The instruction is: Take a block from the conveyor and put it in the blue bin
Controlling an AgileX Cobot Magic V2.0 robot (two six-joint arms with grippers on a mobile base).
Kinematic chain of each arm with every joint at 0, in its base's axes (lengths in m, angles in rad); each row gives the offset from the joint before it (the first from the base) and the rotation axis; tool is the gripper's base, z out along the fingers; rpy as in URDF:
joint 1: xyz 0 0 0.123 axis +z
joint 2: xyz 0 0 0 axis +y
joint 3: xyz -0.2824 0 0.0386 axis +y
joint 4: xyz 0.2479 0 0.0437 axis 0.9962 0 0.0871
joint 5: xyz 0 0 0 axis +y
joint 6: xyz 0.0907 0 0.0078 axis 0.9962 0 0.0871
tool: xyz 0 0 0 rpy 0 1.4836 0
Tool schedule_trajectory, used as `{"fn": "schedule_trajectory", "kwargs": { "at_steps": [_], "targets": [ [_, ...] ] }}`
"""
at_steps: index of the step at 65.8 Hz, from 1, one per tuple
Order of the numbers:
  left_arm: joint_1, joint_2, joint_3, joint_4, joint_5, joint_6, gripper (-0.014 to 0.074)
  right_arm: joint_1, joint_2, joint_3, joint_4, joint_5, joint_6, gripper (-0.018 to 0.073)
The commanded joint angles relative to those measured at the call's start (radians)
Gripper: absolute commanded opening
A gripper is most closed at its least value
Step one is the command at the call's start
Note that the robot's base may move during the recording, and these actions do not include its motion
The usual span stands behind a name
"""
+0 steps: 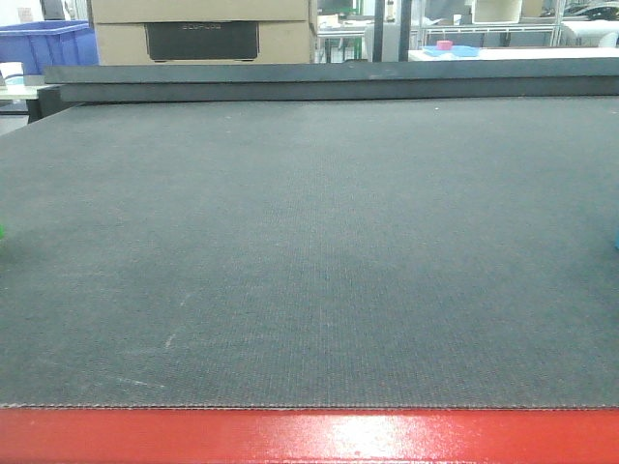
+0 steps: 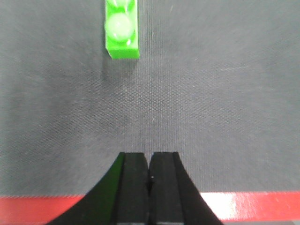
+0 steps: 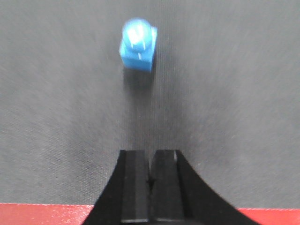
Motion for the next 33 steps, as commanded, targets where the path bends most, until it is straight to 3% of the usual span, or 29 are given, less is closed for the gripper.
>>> {"fn": "schedule_trajectory", "kwargs": {
  "at_steps": [1, 9, 15, 20, 33],
  "targets": [
    [0.004, 0.037, -0.015, -0.051, -0.028, -0.001, -0.0111, -0.006, 0.091, -0.058, -0.007, 0.013, 0.025, -0.0146],
    [0.004, 0.061, -0.017, -0.076, -0.047, -0.001, -0.0111, -0.006, 0.212, -0.15, -0.009, 0.016, 0.032, 0.0006],
    [0.004, 0.063, -0.017, -0.079, -0.047, -0.001, -0.0111, -0.006, 0.294, -0.22, -0.009, 0.021, 0.048, 0.0216],
    [0.004, 0.063, -0.017, -0.079, -0.047, -0.001, -0.0111, -0.006, 0.354, -0.264, -0.006, 0.005, 0.056, 0.0329],
    [0.004, 0.062, -0.017, -0.092, -0.047, -0.001, -0.0111, -0.006, 0.502, -0.291, -0.004, -0.06, 0.056, 0.036]
  ]
}}
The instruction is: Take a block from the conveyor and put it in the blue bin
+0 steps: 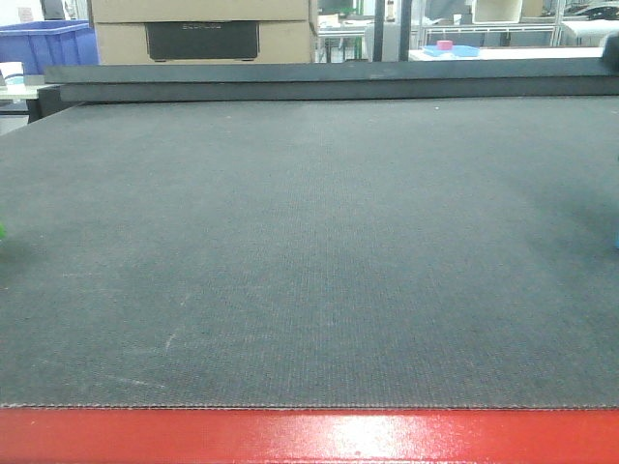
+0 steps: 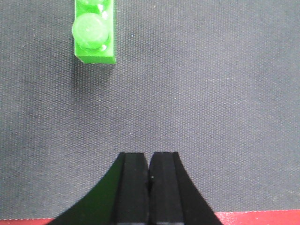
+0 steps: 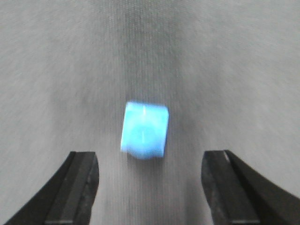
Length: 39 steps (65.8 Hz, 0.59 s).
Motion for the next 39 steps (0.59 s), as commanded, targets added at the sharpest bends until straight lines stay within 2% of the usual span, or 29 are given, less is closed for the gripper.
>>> {"fn": "schedule_trajectory", "kwargs": {
  "at_steps": [1, 11, 19, 26, 34, 39],
  "targets": [
    [0.004, -0.002, -0.009, -0.02, -0.009, -0.001, -0.0111, -0.006, 0.066, -0.008, -0.004, -0.032, 0.003, 0.036],
    [0.004, -0.002, -0.009, -0.046, -0.013, -0.005, -0.0111, -0.006, 0.152, -0.008, 0.007, -0.075, 0.003, 0.036],
    [0.004, -0.002, -0.009, -0.033, -0.022, -0.093, -0.0111, -0.006, 0.19, -0.008, 0.034, -0.084, 0.003, 0.0331],
    [0.004, -0.002, -0.011, -0.008, -0.028, -0.159, -0.0111, -0.006, 0.192, -0.008, 0.039, -0.097, 0.022, 0.0164],
    [0.006, 0.005, -0.04, 0.004, -0.003, -0.175, -0.0111, -0.006, 0.192, -0.008, 0.039, -0.088, 0.022, -0.0158],
    [0.024, 0.035, -0.09, 0.008, 0.031, -0.136, -0.0111, -0.006, 0.186, -0.01, 0.039, -0.079, 0.022, -0.016]
  ]
}}
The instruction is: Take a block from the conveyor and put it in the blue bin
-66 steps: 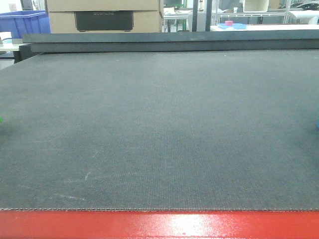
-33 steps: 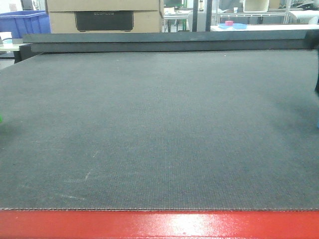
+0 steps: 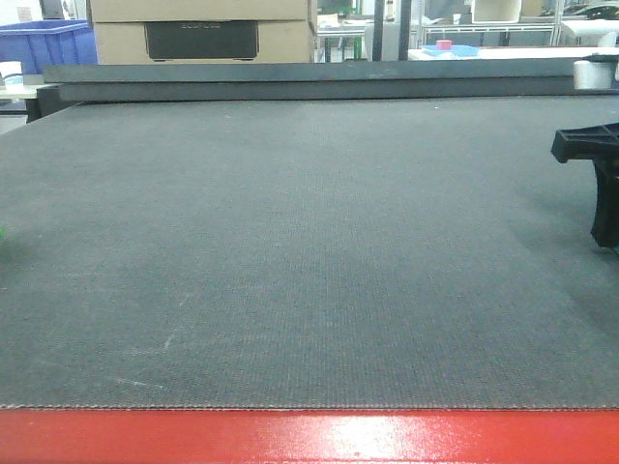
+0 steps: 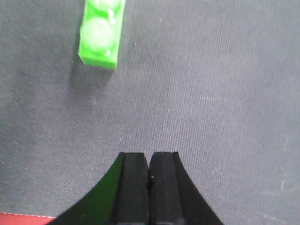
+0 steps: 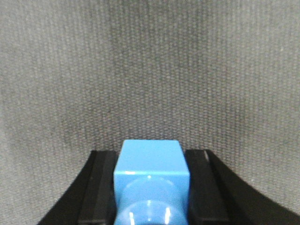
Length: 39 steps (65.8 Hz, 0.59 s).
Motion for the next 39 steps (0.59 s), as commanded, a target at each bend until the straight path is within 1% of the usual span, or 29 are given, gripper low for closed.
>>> {"fn": "schedule_trajectory", "kwargs": {
  "at_steps": [1, 5, 9, 17, 21, 23, 25, 28, 30, 31, 35, 36, 39],
  "targets": [
    [0.02, 0.03, -0.059, 0.005, 0.043, 0.035, -0.0111, -0.006, -0.009, -0.008, -0.002, 0.016, 0.003, -0.016],
    [0.044, 0.079, -0.122, 0.003, 0.108, 0.091, -0.0111, -0.006, -0.024, -0.015, -0.002, 0.034, 0.003, -0.0162],
    [0.069, 0.132, -0.18, 0.0, 0.146, 0.122, -0.0111, -0.006, -0.046, -0.021, -0.002, 0.038, 0.003, -0.0162],
    [0.111, 0.24, -0.277, 0.0, 0.149, 0.172, -0.0111, -0.006, -0.096, -0.024, -0.002, 0.044, 0.003, -0.0162],
    [0.122, 0.279, -0.307, 0.0, 0.145, 0.195, -0.0107, -0.006, -0.118, -0.024, -0.002, 0.044, 0.003, -0.0162],
    [0.124, 0.304, -0.324, 0.0, 0.141, 0.219, -0.0091, -0.006, -0.13, -0.024, -0.002, 0.044, 0.003, -0.0162],
    [0.124, 0.328, -0.337, -0.002, 0.134, 0.24, -0.0057, -0.006, -0.136, -0.024, -0.002, 0.044, 0.003, -0.0162],
    [0.124, 0.357, -0.349, -0.012, 0.121, 0.272, 0.0019, -0.006, -0.139, -0.024, -0.002, 0.044, 0.003, -0.0162],
    [0.124, 0.368, -0.348, -0.013, 0.108, 0.277, 0.006, -0.006, -0.139, -0.024, -0.002, 0.044, 0.003, -0.0162],
    [0.121, 0.377, -0.348, -0.013, 0.098, 0.277, 0.0105, -0.006, -0.139, -0.024, 0.0, 0.044, 0.003, -0.0162],
    [0.121, 0.4, -0.348, -0.013, 0.068, 0.277, 0.0206, -0.006, -0.132, -0.024, 0.0, 0.044, 0.003, -0.0162],
    [0.121, 0.41, -0.348, -0.013, 0.064, 0.277, 0.0245, -0.006, -0.13, -0.024, 0.0, 0.044, 0.003, -0.0162],
    [0.121, 0.43, -0.348, -0.013, 0.054, 0.277, 0.031, -0.006, -0.126, -0.024, 0.0, 0.044, 0.003, -0.0162]
  ]
}}
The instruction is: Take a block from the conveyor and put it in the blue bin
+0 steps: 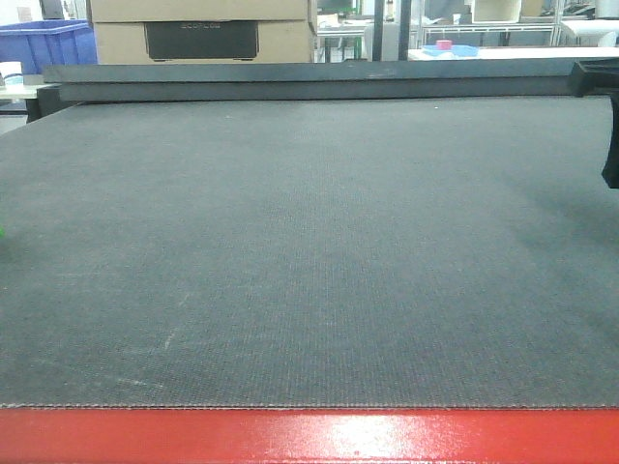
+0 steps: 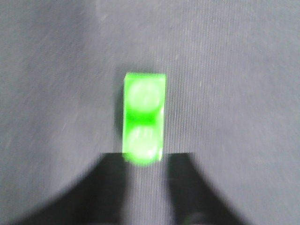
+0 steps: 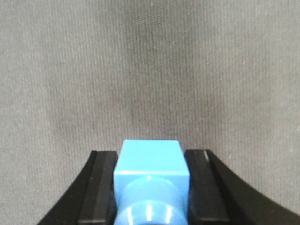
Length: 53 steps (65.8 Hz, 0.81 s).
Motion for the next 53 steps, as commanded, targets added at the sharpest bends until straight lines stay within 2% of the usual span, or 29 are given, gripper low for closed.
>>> {"fn": "schedule_trajectory", "kwargs": {
  "at_steps": [1, 5, 9, 22, 32, 36, 41, 49, 53],
  "targets": [
    [0.001, 0.035, -0.009, -0.008, -0.035, 0.013, 0.0319, -0.006, 0.003, -0.007, -0.003, 0.001, 0.003, -0.0162],
    [0.001, 0.068, -0.009, -0.008, -0.052, 0.015, 0.0379, -0.006, 0.005, -0.007, -0.003, 0.001, 0.003, -0.0162],
    [0.001, 0.094, -0.009, -0.008, -0.065, 0.015, 0.0398, -0.006, 0.005, -0.007, -0.003, 0.001, 0.003, -0.0162],
    [-0.01, 0.172, -0.009, -0.008, -0.082, 0.042, 0.0375, -0.006, 0.006, -0.007, -0.003, -0.011, 0.003, -0.0162],
    [-0.024, 0.212, -0.009, 0.001, -0.077, 0.033, 0.0335, -0.006, 0.006, -0.007, -0.003, -0.017, 0.003, -0.0162],
    [-0.024, 0.211, -0.009, 0.001, -0.077, 0.012, 0.0285, -0.006, 0.006, -0.007, -0.001, -0.017, 0.003, -0.0162],
    [-0.024, 0.207, -0.01, 0.019, -0.083, -0.009, 0.0171, -0.006, 0.006, -0.007, -0.001, -0.009, 0.003, -0.0162],
    [-0.024, 0.184, -0.015, 0.043, -0.078, -0.027, -0.0116, -0.004, 0.006, -0.007, -0.001, -0.002, 0.003, -0.0162],
    [-0.024, 0.167, -0.015, 0.043, -0.071, -0.027, -0.0111, -0.004, -0.003, -0.007, -0.001, 0.016, 0.003, -0.0162]
  ]
}}
